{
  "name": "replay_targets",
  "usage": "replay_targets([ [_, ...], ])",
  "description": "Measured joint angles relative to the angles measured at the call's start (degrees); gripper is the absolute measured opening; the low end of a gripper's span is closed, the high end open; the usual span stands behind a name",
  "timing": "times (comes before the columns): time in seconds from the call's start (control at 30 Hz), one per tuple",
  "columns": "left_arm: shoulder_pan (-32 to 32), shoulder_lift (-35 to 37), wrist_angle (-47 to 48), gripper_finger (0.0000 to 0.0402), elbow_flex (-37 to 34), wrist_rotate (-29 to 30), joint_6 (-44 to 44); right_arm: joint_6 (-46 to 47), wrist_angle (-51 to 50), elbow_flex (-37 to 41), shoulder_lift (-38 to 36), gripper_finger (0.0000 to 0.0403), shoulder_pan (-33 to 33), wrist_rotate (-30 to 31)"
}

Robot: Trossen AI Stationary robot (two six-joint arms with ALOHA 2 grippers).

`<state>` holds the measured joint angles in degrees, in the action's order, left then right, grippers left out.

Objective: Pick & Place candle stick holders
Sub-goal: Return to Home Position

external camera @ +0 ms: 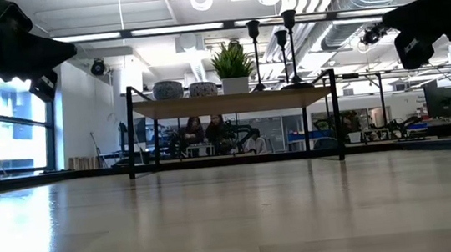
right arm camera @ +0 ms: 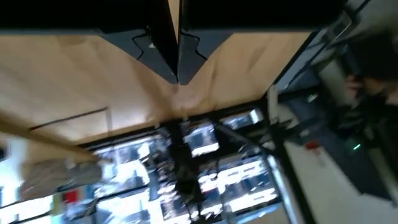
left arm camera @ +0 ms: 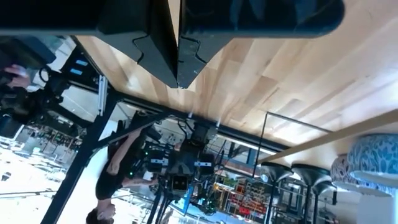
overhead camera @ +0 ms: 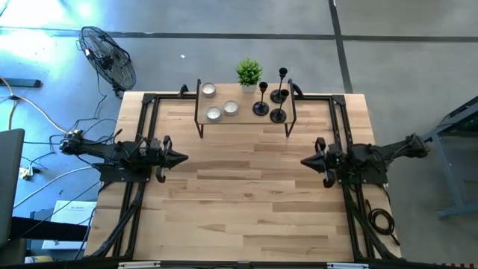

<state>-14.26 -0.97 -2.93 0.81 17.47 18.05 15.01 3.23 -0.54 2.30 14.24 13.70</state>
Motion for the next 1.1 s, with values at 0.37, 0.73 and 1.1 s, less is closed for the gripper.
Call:
replay_targets([
  [0.37, 0.0, 0.0, -0.03, 0.0, -0.01, -0.42, -0.44, -0.65, -1.04, 0.02, 3.19, 0.0, -0.02, -6.82],
  [0.73, 0.0, -0.02, -0.02, 0.0, -0.01, -0.42, 1.72, -3.51, -14.95, -4.89, 2.59, 0.0, -0.04, -6.92],
  [1.1, 0.0, -0.02, -0.05, 0.0, -0.01, -0.55, 1.74, -3.59, -7.16, -4.31, -1.54, 0.0, 0.0, -8.86],
])
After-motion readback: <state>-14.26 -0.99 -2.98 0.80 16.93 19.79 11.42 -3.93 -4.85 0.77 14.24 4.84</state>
